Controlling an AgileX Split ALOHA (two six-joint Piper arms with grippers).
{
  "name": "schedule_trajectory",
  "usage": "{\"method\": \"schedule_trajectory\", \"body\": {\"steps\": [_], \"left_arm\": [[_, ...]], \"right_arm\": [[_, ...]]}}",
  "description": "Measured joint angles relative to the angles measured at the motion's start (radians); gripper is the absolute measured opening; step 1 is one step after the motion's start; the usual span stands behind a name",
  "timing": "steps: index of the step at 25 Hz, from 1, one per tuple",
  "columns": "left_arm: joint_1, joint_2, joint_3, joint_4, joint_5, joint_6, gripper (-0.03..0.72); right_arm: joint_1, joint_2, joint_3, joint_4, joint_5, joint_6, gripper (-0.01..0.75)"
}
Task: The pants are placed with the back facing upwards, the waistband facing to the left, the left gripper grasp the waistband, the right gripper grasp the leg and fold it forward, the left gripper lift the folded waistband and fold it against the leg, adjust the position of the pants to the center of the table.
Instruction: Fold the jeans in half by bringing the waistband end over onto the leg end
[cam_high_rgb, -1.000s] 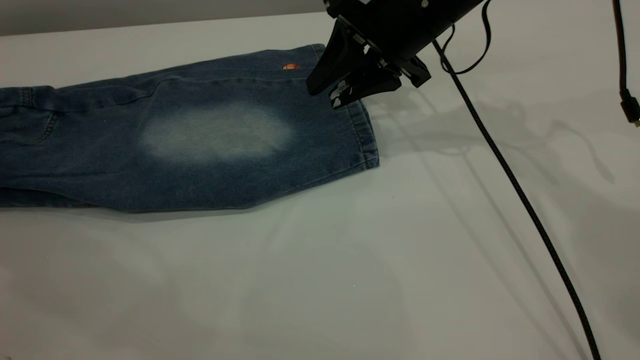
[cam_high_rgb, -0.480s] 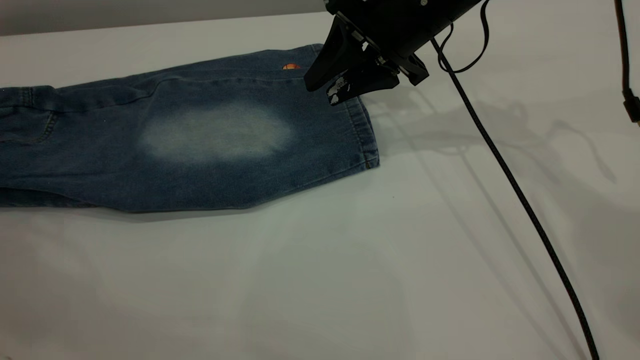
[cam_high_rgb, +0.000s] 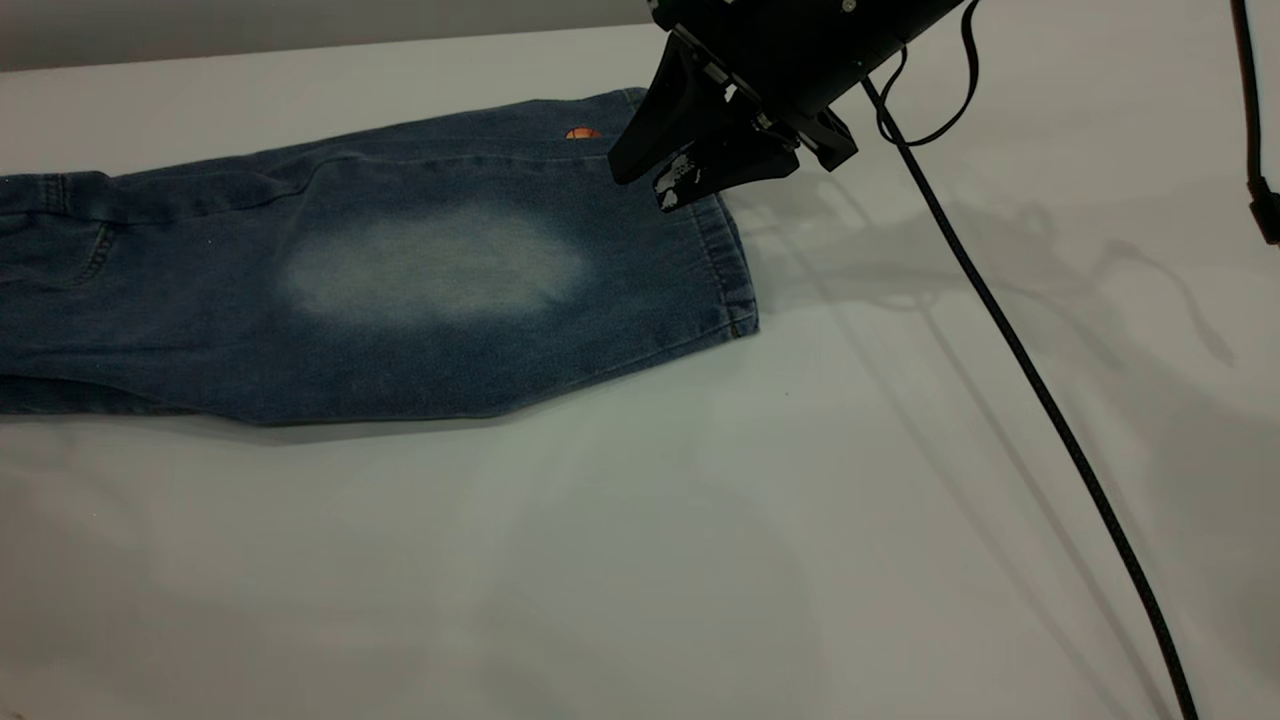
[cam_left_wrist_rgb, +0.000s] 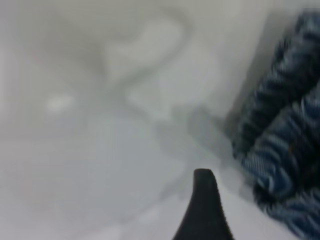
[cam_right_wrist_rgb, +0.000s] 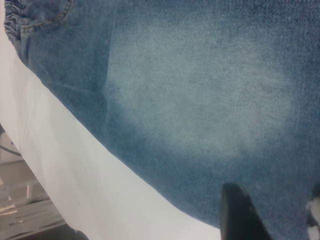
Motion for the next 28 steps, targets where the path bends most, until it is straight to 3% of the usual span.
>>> {"method": "schedule_trajectory", "body": {"steps": [9, 16, 28], "left_arm": [[-0.001, 0.128, -0.101, 0.004, 0.143, 0.056, 0.589], [-0.002, 0.152, -0.162, -0.017, 0.243, 0.101, 0.593], [-0.002, 0.175, -0.161, -0.137, 0.247, 0.183, 0.593]], "right_arm": [[0.0, 0.0, 0.0, -0.004, -0.001, -0.01, 0.25], [0.0, 0.0, 0.0, -0.004, -0.001, -0.019, 0.25], [0.0, 0.0, 0.0, -0.008, -0.007, -0.022, 0.25]]}}
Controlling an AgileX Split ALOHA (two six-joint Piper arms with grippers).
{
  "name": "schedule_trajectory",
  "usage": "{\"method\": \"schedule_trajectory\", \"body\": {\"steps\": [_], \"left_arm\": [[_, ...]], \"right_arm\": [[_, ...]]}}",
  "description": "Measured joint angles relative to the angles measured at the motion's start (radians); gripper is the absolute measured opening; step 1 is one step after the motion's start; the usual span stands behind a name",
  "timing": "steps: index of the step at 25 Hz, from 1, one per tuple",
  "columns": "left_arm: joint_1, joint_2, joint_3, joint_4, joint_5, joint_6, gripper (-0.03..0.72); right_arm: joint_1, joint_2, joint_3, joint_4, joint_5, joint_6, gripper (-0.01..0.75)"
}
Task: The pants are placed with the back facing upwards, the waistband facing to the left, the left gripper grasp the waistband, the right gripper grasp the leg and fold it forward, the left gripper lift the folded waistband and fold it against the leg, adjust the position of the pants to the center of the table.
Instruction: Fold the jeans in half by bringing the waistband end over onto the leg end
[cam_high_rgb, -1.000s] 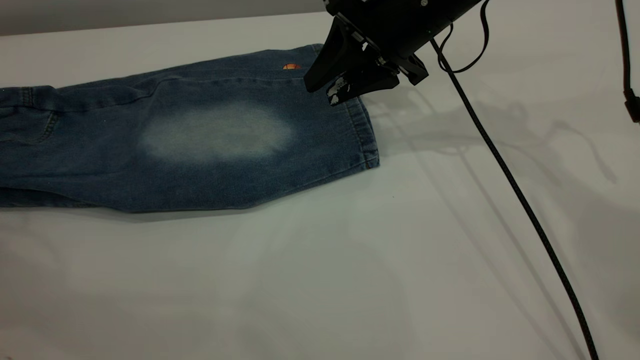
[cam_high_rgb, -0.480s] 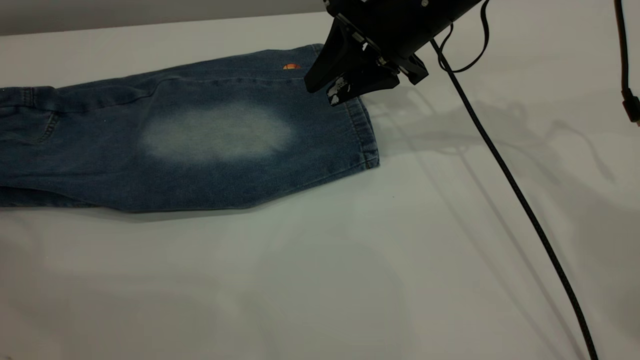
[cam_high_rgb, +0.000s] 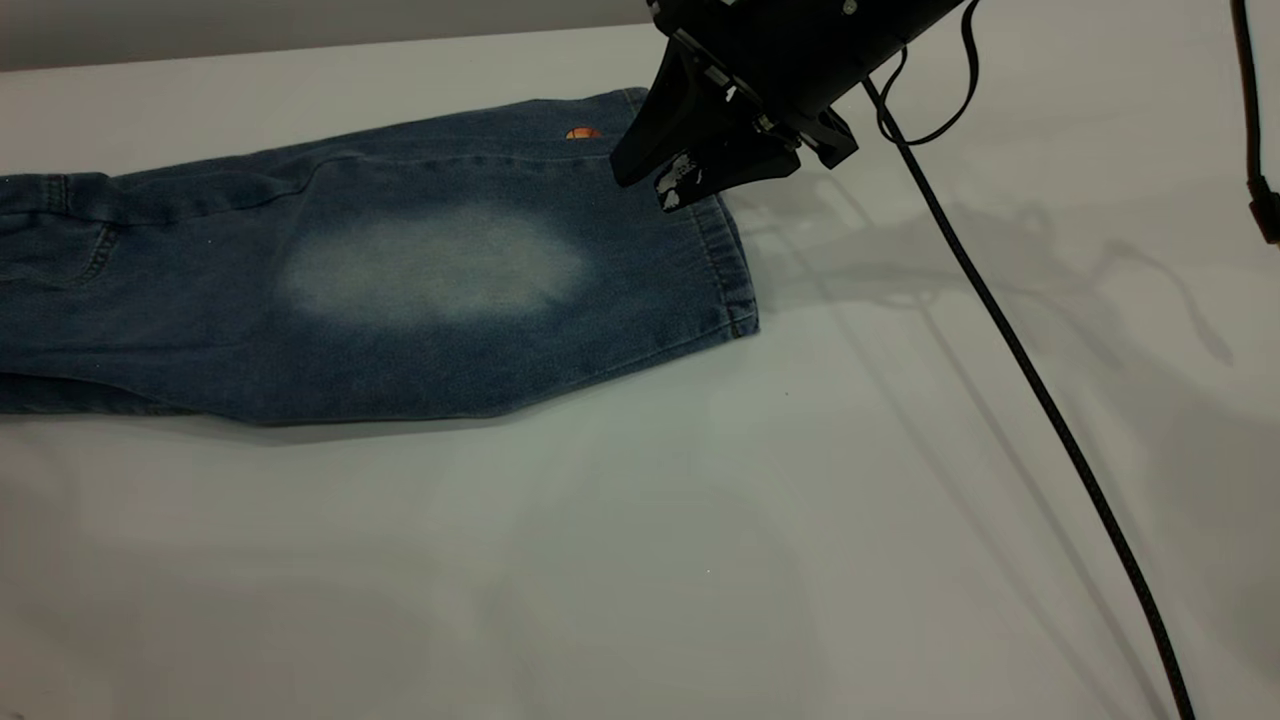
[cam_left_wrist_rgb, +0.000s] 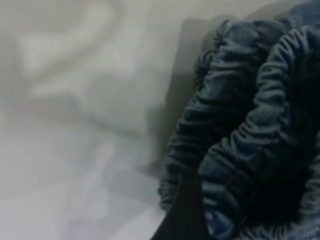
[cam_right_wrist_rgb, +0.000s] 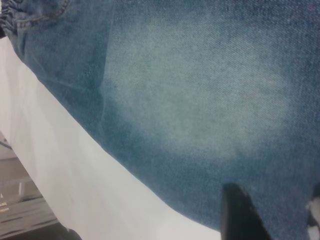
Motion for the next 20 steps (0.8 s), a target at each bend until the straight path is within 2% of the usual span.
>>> {"method": "schedule_trajectory", "body": {"steps": [13, 20], "left_arm": [[-0.021, 0.051, 0.0, -0.008, 0.011, -0.008, 0.593], [-0.021, 0.026, 0.001, 0.13, 0.007, -0.143, 0.593]], "right_arm": [[0.0, 0.0, 0.0, 0.0, 0.003, 0.001, 0.25], [0.0, 0.0, 0.0, 0.0, 0.004, 0.001, 0.25]]}}
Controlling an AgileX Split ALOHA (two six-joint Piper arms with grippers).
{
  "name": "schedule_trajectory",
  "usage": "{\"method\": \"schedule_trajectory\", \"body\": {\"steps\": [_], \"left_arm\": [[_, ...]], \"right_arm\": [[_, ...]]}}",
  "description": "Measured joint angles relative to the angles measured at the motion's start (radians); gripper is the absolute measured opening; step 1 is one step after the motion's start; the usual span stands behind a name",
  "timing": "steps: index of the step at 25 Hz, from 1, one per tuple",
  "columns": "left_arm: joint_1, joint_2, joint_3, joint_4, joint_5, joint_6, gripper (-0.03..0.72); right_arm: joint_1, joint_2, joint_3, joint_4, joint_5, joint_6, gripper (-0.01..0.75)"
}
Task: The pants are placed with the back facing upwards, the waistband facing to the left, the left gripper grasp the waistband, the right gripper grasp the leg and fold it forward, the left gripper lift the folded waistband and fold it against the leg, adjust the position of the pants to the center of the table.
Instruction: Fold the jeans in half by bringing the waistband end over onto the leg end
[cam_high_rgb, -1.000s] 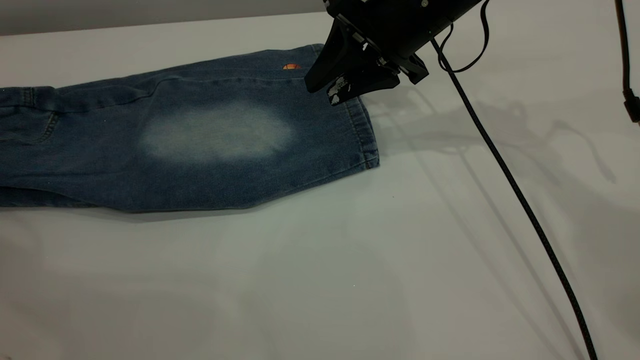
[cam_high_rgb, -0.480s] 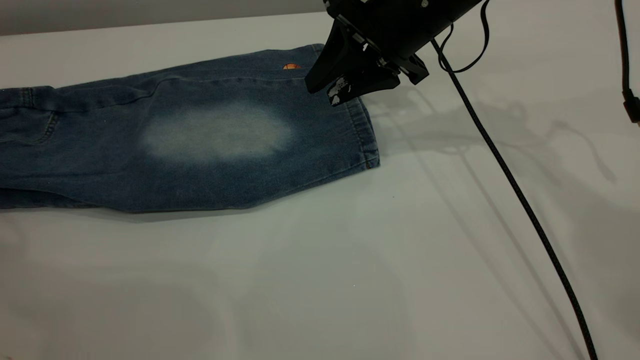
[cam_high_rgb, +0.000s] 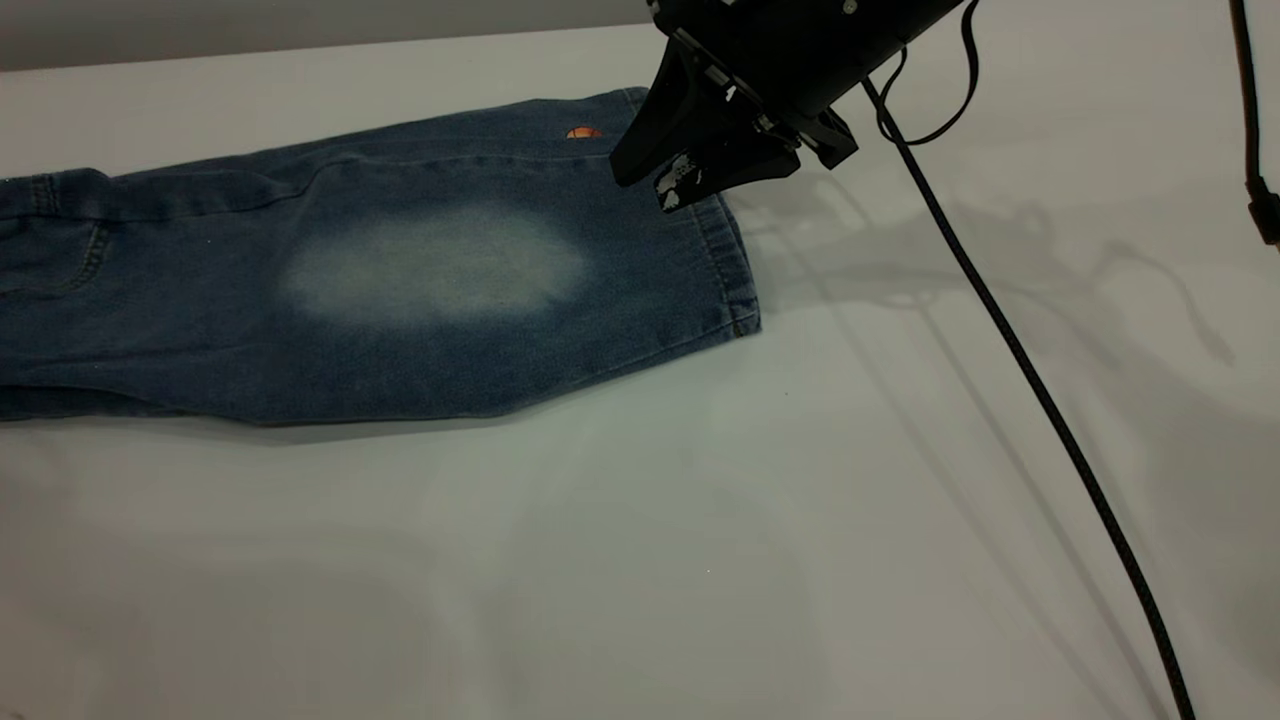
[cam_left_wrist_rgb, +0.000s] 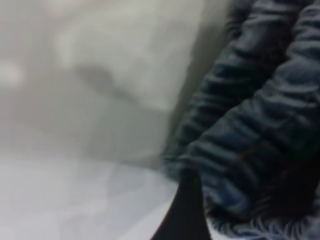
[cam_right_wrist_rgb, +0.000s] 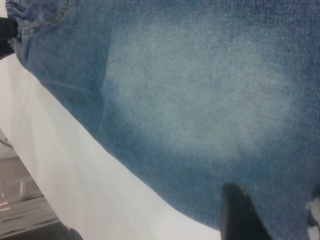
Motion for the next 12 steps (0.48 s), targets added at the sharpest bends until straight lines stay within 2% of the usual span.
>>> {"method": "schedule_trajectory", "body": {"steps": [5, 12], "left_arm": [[0.0, -0.005, 0.0, 0.045, -0.017, -0.079, 0.591], [-0.004, 0.007, 0.001, -0.058, -0.04, 0.003, 0.575]], "right_arm": [[0.0, 0.0, 0.0, 0.001, 0.005, 0.0, 0.25], [0.0, 0.0, 0.0, 0.001, 0.005, 0.001, 0.25]]}}
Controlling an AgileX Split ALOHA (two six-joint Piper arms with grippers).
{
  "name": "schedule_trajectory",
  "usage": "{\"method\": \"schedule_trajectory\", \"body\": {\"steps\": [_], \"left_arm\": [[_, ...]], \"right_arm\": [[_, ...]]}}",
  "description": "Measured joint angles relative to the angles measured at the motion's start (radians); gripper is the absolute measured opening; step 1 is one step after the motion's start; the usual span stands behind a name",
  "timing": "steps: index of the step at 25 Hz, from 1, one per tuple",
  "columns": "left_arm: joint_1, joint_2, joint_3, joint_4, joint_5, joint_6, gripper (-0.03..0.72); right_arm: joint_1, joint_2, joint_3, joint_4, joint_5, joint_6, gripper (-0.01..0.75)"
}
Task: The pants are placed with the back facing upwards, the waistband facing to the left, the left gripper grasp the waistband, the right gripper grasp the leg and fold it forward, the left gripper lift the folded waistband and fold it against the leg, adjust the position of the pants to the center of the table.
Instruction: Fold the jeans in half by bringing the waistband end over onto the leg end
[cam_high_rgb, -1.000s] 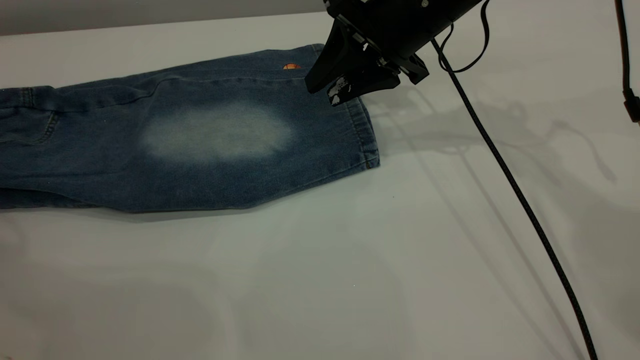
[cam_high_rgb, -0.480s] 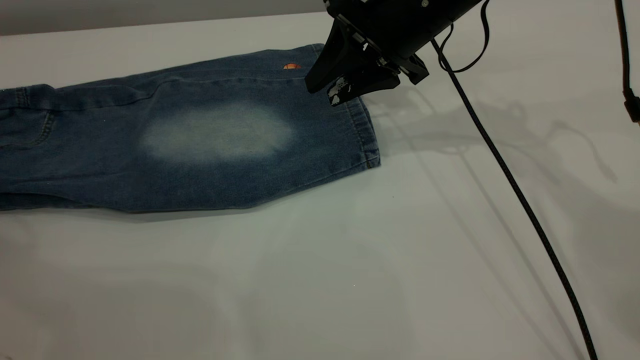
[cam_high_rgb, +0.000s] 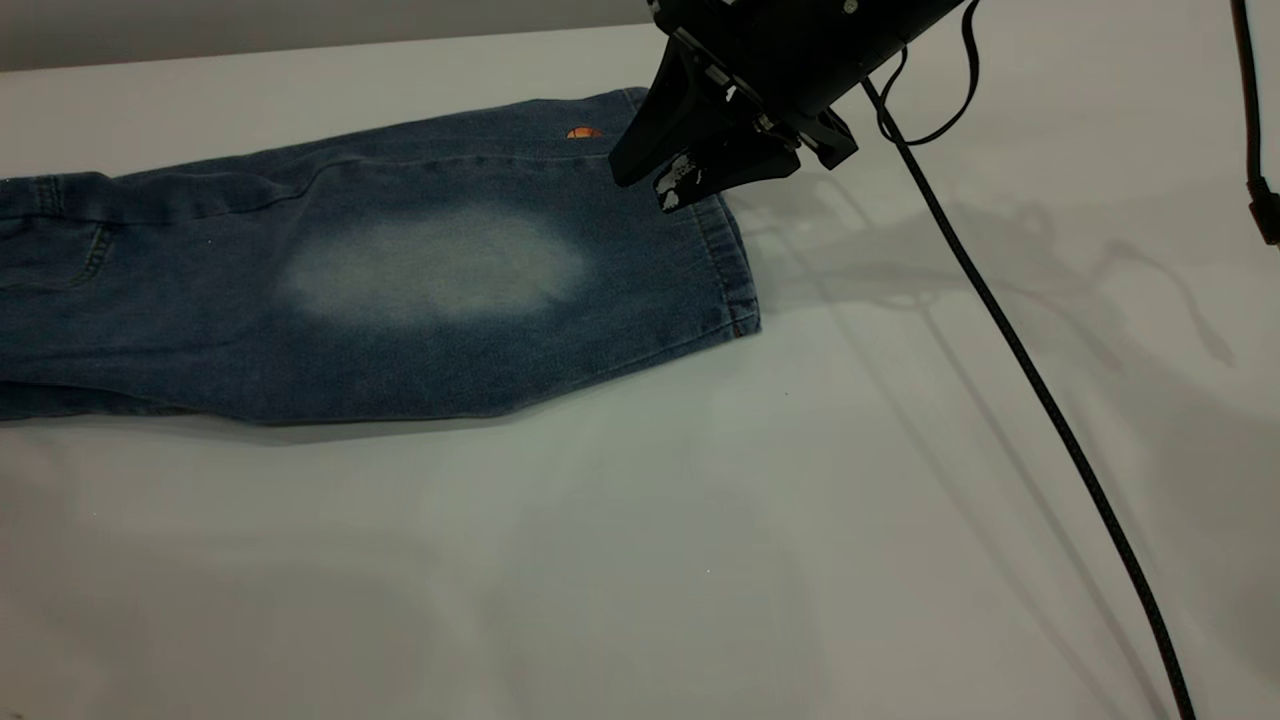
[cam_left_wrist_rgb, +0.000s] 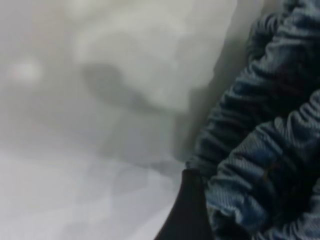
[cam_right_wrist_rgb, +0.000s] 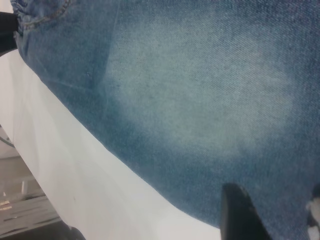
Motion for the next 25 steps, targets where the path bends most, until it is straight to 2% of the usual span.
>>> {"method": "schedule_trajectory", "body": {"steps": [8, 11, 13, 15, 20, 21, 25], "left_arm": [[-0.085, 0.023, 0.001, -0.013, -0.043, 0.041, 0.572], [-0.111, 0.023, 0.001, -0.014, -0.052, 0.061, 0.545], [-0.116, 0.023, 0.001, -0.013, -0.062, 0.061, 0.491], [-0.116, 0.023, 0.001, -0.013, -0.069, 0.061, 0.405], [-0.116, 0.022, 0.001, -0.034, -0.078, 0.061, 0.13], [-0.116, 0.019, 0.001, -0.041, -0.078, 0.061, 0.103], [-0.116, -0.017, 0.002, -0.063, -0.09, 0.082, 0.102]], "right_arm": [[0.0, 0.0, 0.0, 0.003, 0.0, 0.0, 0.25], [0.0, 0.0, 0.0, 0.003, 0.001, -0.001, 0.25], [0.0, 0.0, 0.0, 0.003, 0.003, -0.001, 0.25], [0.0, 0.0, 0.0, 0.003, 0.003, 0.0, 0.25], [0.0, 0.0, 0.0, 0.007, 0.003, 0.0, 0.25], [0.001, 0.0, 0.0, 0.013, 0.003, 0.0, 0.25], [0.037, 0.0, 0.0, 0.045, -0.009, -0.005, 0.25]]}}
